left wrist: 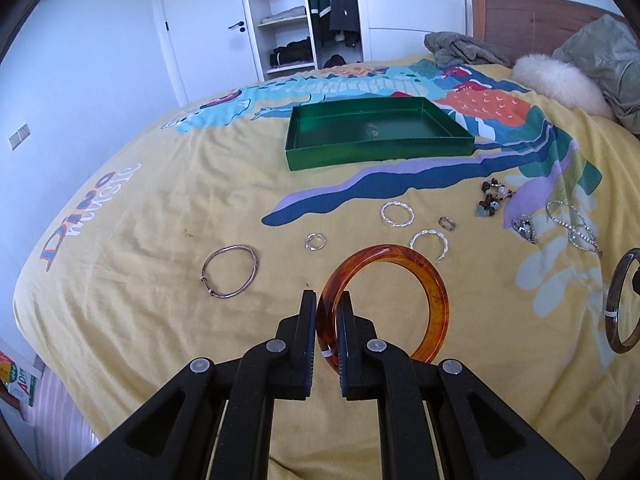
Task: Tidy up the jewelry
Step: 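Lift both bangles and carry them over the green tray with both tools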
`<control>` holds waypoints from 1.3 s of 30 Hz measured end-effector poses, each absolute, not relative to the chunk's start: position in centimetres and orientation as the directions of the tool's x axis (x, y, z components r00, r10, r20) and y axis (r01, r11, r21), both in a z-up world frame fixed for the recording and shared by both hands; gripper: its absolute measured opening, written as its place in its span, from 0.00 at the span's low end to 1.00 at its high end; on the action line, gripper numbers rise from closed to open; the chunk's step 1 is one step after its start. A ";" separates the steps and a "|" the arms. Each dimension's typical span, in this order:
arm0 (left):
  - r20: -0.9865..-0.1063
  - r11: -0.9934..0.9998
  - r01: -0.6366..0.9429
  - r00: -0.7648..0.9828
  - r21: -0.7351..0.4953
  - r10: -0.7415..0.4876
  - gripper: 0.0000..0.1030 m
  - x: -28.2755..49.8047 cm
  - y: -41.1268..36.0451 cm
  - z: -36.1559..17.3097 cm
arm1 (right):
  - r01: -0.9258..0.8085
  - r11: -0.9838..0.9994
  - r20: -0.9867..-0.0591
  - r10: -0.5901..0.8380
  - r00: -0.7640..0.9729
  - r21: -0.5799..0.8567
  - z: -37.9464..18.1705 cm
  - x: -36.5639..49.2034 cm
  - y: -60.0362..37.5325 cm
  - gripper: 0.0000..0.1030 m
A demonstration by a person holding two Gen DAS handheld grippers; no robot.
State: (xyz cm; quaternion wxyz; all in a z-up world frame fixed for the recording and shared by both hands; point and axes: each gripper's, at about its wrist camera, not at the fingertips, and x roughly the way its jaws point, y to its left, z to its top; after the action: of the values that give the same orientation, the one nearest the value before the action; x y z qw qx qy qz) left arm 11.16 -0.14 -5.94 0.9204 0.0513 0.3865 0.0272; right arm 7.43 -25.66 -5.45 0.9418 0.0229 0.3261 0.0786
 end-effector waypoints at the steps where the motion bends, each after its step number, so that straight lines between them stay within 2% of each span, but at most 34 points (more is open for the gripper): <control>1: -0.701 0.993 -0.011 0.708 0.113 0.088 0.09 10.8 -0.1 -5.4 | -0.135 0.987 -0.605 0.163 0.780 0.091 -5.2 7.1 -25.6 0.08; 23: -0.469 0.999 0.004 0.883 0.050 0.020 0.09 4.3 0.6 6.9 | -0.163 0.986 -0.424 0.155 0.892 0.017 4.2 1.9 -23.9 0.08; 39: -0.419 1.000 -0.010 0.908 0.016 0.016 0.09 5.8 1.7 10.1 | -0.178 0.984 -0.357 0.170 0.918 0.011 8.8 3.9 -23.6 0.08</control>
State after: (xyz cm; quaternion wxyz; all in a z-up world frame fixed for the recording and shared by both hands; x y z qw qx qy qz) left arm 5.80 1.74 10.09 0.9767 0.0067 0.2145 0.0065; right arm 3.94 -23.57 8.80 0.9794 -0.0108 0.1813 0.0888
